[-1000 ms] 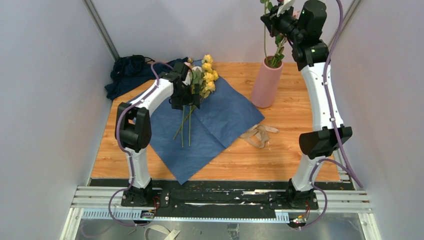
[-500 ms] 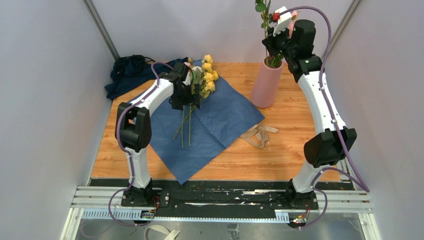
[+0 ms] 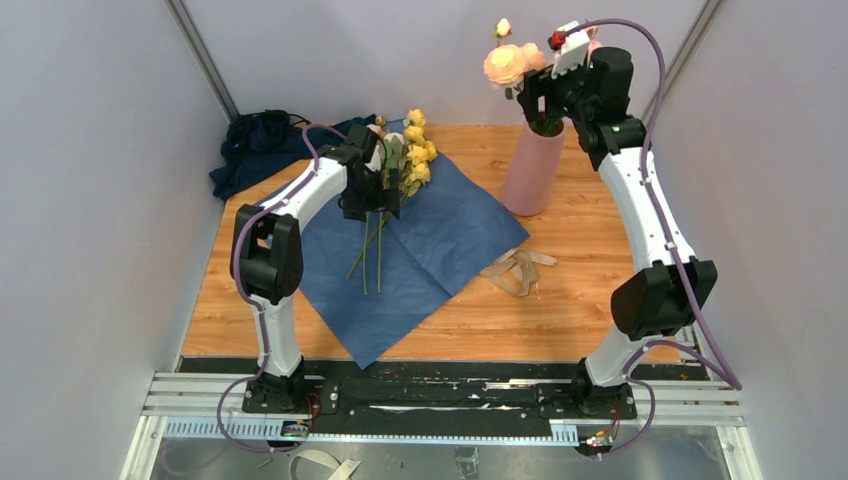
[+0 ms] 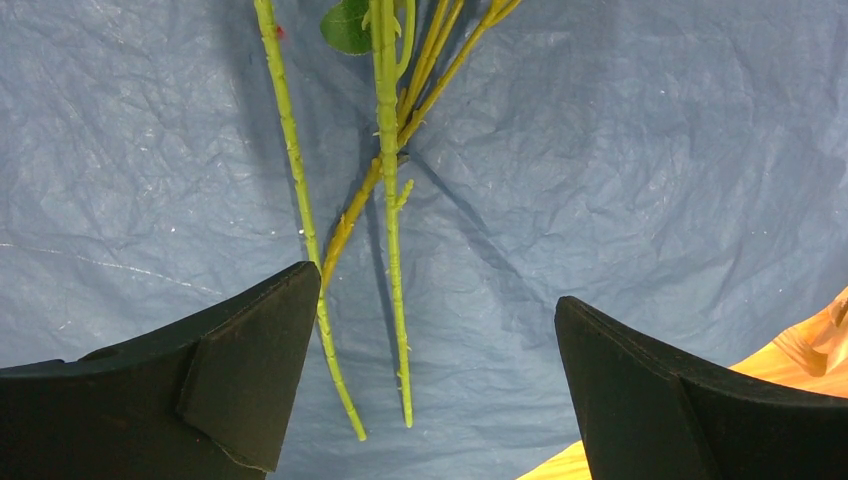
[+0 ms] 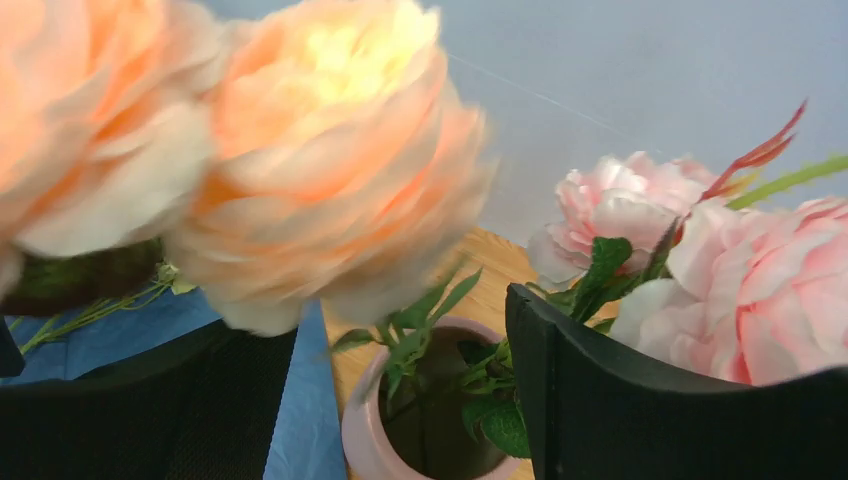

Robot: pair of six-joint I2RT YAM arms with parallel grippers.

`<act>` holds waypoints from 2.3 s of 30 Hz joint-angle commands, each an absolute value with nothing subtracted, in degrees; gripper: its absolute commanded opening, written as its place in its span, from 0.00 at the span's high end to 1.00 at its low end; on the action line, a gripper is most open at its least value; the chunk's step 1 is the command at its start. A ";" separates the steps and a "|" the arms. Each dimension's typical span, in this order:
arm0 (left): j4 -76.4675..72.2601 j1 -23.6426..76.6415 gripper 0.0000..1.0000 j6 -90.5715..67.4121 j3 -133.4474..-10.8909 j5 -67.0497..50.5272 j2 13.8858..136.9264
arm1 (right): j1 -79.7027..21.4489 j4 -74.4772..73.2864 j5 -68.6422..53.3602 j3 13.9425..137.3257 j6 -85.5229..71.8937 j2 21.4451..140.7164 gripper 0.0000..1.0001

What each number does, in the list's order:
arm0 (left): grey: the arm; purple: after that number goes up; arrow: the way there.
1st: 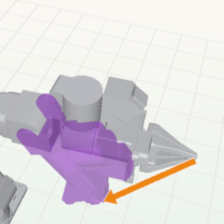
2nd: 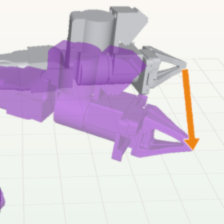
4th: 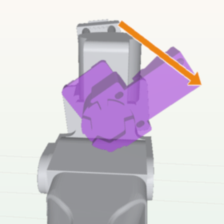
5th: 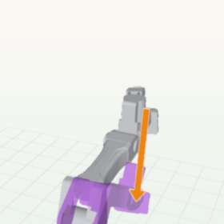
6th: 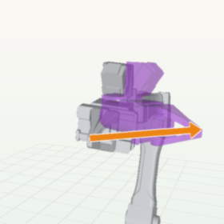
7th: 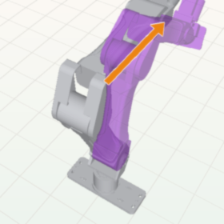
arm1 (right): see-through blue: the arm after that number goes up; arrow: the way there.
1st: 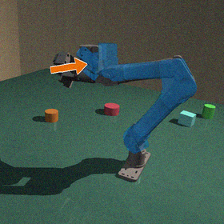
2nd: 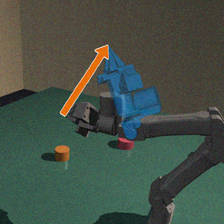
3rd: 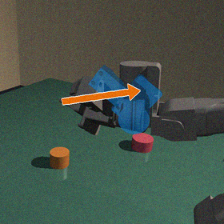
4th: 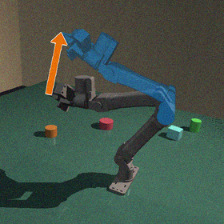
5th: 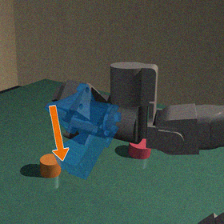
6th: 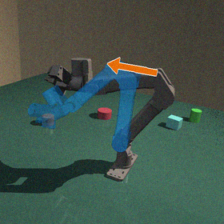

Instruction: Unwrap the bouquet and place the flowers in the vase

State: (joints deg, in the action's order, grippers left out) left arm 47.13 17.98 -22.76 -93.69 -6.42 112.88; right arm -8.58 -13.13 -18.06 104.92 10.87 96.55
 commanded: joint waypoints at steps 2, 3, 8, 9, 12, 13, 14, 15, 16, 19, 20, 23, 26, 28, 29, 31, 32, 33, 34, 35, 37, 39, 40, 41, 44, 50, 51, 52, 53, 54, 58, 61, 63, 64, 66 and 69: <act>49.27 18.02 0.01 -23.52 -96.33 -5.92 112.78 | -7.84 -15.23 -19.32 106.18 11.22 91.28 0.21; 49.76 18.02 0.01 -23.86 -96.72 -5.55 113.22 | -7.89 -15.16 -19.93 105.72 10.82 90.30 0.20; 55.09 17.16 0.04 -25.55 -102.05 -1.33 117.03 | -7.91 -13.75 -23.16 103.05 7.88 85.18 0.20; 56.59 16.73 0.07 -25.72 -103.25 -0.53 118.13 | -7.91 -13.38 -23.85 102.79 7.41 84.21 0.20; 60.62 15.30 0.14 -25.11 -105.58 2.85 121.14 | -7.87 -13.52 -26.24 103.60 6.34 82.48 0.20; 61.00 15.03 0.17 -24.57 -105.45 3.59 121.61 | -7.90 -13.60 -26.85 103.99 6.02 82.11 0.20; 61.08 14.89 0.21 -24.14 -105.06 4.55 122.05 | -7.91 -13.62 -27.43 104.32 5.80 81.91 0.20; 61.02 14.86 0.23 -23.78 -104.58 4.91 122.43 | -7.91 -13.63 -27.94 104.67 5.37 81.81 0.20; 61.00 14.85 0.25 -23.47 -104.25 4.80 122.84 | -7.91 -13.62 -28.52 104.98 5.05 81.81 0.21; 60.84 14.85 0.30 -23.32 -103.55 3.79 124.56 | -8.03 -12.95 -30.29 105.30 3.69 82.30 0.23; 60.82 14.85 0.32 -23.42 -103.50 3.85 125.05 | -8.00 -12.65 -30.82 105.22 3.03 82.66 0.24; 60.78 14.85 0.38 -23.93 -103.66 4.12 124.97 | -8.23 -12.17 -31.69 104.65 1.83 83.51 0.25; 60.76 14.85 0.44 -24.07 -103.85 5.23 125.04 | -8.62 -11.68 -32.19 103.65 1.07 83.93 0.26; 60.84 14.85 0.46 -24.00 -104.03 6.05 125.78 | -8.78 -11.16 -32.69 102.84 0.40 83.86 0.26; 60.87 14.85 0.46 -23.95 -104.14 6.48 126.56 | -8.79 -10.92 -32.77 102.53 0.36 83.86 0.27; 60.75 14.85 0.47 -23.88 -104.27 7.36 128.11 | -8.79 -10.96 -33.12 102.48 0.35 83.76 0.27; 60.78 14.85 0.47 -23.77 -104.47 7.71 128.86 | -8.79 -11.05 -33.25 102.47 0.35 83.76 0.27; 60.57 14.85 0.47 -23.70 -104.52 7.84 129.59 | -8.83 -11.14 -33.52 102.48 0.35 83.76 0.27; 60.16 14.85 0.48 -23.42 -104.50 7.65 130.04 | -8.84 -11.28 -33.83 102.50 0.35 83.76 0.27; 59.67 14.85 0.48 -23.16 -104.34 7.43 130.45 | -8.80 -11.56 -33.99 102.63 0.31 83.84 0.27; 58.91 14.85 0.51 -22.71 -104.33 6.66 131.04 | -8.88 -11.98 -34.53 102.74 0.35 84.00 0.27; 58.27 14.85 0.59 -22.44 -104.22 6.08 131.26 | -9.11 -12.36 -35.13 102.97 0.35 84.20 0.28; 58.15 14.85 0.64 -22.42 -104.21 5.92 131.35 | -9.34 -12.49 -35.37 103.07 0.34 84.32 0.28; 58.11 14.85 0.71 -22.35 -104.22 5.79 131.43 | -9.58 -12.66 -35.52 103.36 0.33 84.38 0.28; 58.03 14.85 1.00 -22.73 -103.79 5.53 130.78 | -10.90 -13.89 -35.97 104.60 1.47 84.64 0.28; 56.45 14.85 1.00 -21.49 -101.70 6.66 123.82 | -12.39 -12.09 -39.16 104.94 3.69 81.97 0.28; 56.09 14.85 1.00 -21.10 -101.54 7.05 122.20 | -12.39 -12.54 -41.45 106.04 3.58 82.04 0.29; 55.79 14.85 1.00 -20.83 -101.63 7.35 120.71 | -12.44 -12.95 -44.00 107.43 2.97 82.46 0.29; 55.48 14.85 1.00 -20.53 -101.67 7.48 118.61 | -12.77 -13.31 -47.26 108.61 2.14 83.22 0.31; 55.20 14.85 1.00 -20.30 -101.75 7.46 116.86 | -13.36 -14.06 -49.41 110.13 1.70 83.89 0.32; 52.56 14.85 1.00 -19.88 -101.04 6.98 110.51 | -18.45 -21.27 -48.42 113.01 5.35 87.57 0.33; 49.71 14.85 1.00 -19.69 -99.23 6.90 105.95 | -22.08 -24.76 -45.62 113.79 6.76 90.55 0.33; 47.34 14.85 1.00 -19.54 -97.49 6.90 102.59 | -23.77 -24.68 -45.72 114.12 4.35 93.66 0.33; 46.18 14.85 1.00 -19.47 -96.75 7.00 101.10 | -24.28 -24.22 -44.89 114.13 2.84 95.09 0.34; 43.42 14.94 1.00 -19.06 -94.03 7.07 97.91 | -25.23 -22.86 -44.43 113.72 -0.89 98.07 0.34; 37.98 15.09 1.00 -17.62 -89.20 5.43 92.59 | -26.89 -21.32 -44.42 113.60 -4.64 103.22 0.33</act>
